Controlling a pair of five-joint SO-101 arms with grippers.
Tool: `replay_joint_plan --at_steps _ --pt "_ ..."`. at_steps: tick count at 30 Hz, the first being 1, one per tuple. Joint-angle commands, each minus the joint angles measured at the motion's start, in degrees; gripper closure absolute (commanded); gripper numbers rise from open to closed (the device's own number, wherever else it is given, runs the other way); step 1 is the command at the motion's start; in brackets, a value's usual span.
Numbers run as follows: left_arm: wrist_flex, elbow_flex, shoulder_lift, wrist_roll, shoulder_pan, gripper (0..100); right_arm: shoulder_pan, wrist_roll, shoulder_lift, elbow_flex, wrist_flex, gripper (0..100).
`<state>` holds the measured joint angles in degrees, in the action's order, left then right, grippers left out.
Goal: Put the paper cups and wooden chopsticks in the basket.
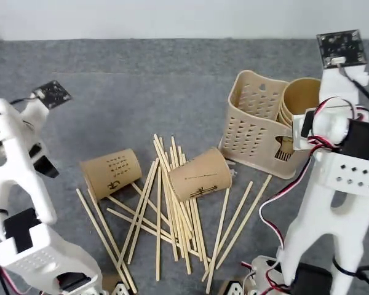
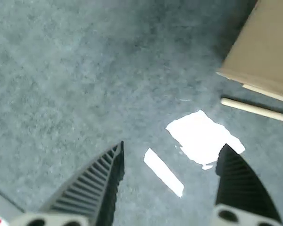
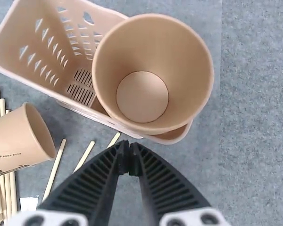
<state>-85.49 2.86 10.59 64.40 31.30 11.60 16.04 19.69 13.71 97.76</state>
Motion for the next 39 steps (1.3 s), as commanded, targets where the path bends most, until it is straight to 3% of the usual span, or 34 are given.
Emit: replay_joint_plan --at_steps 1,6,12,19,28,33,39 --pt "8.18 -4.53 -1.14 0.88 -0.26 70 -0.57 0.62 2.59 1.32 0.48 98.7" --pt "14.95 -11.38 -1.14 0.88 -1.85 70 -0.57 0.62 2.51 1.32 0.4 98.7" --pt "15.56 -13.32 -1.14 0.62 -5.63 70 -0.66 0.62 2.51 1.32 0.22 98.7" --pt "18.11 -13.41 -0.7 -4.4 -10.73 70 -0.66 0.62 2.51 1.32 0.22 98.7" --pt "17.67 -13.49 -1.05 -6.24 -14.95 71 -0.66 0.62 2.51 1.32 0.31 98.7" --pt "17.49 -13.49 -1.14 -6.33 -16.97 80 -0.66 0.62 2.51 1.32 0.31 98.7" --pt "11.52 -13.32 -2.64 -6.33 -20.4 80 -0.66 0.62 2.51 1.32 0.31 98.7"
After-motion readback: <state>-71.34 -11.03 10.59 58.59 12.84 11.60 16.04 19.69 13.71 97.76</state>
